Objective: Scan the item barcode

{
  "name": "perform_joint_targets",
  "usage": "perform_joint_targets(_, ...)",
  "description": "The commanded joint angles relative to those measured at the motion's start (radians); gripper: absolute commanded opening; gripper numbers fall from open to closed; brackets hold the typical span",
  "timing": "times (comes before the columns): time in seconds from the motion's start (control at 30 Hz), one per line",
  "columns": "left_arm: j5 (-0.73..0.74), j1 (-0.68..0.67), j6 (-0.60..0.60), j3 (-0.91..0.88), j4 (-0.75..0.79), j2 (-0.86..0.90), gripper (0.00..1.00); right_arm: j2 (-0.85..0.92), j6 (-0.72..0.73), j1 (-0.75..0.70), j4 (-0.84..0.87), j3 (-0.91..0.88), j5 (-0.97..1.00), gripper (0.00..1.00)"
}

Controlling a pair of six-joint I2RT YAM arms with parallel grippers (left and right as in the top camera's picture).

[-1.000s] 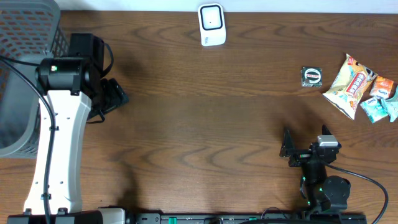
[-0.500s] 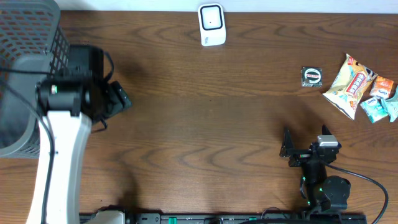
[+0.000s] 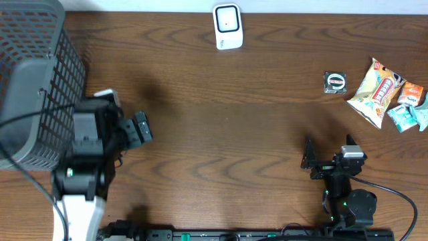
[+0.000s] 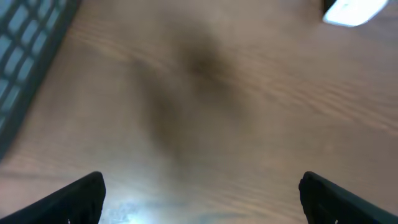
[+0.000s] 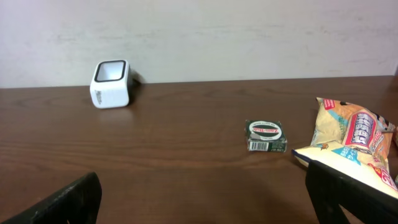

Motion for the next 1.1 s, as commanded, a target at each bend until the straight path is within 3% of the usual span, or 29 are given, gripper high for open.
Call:
perform_joint_targets(0.0, 0.058, -0.002, 0.077, -0.102, 0.053, -0.127, 0.98, -0.007, 0.0, -0.009, -0.001, -0.005, 0.0, 0.99)
perform_joint_targets(0.27, 0.048, -0.001, 0.084, -0.286, 0.035, -0.473, 0.98, -0.007, 0.0, -0.009, -0.001, -0.005, 0.0, 0.99)
perform_joint_targets(0.5, 0.055, -0.002, 0.083, -0.335, -0.023, -0.532, 0.98, -0.007, -0.001, -0.009, -0.001, -0.005, 0.0, 0.99)
perform_joint_targets(1.07, 0.058, -0.002, 0.083, -0.66, 0.387, -0.822, 0.98, -0.007, 0.0, -0.009, -0.001, -0.005, 0.0, 0.99)
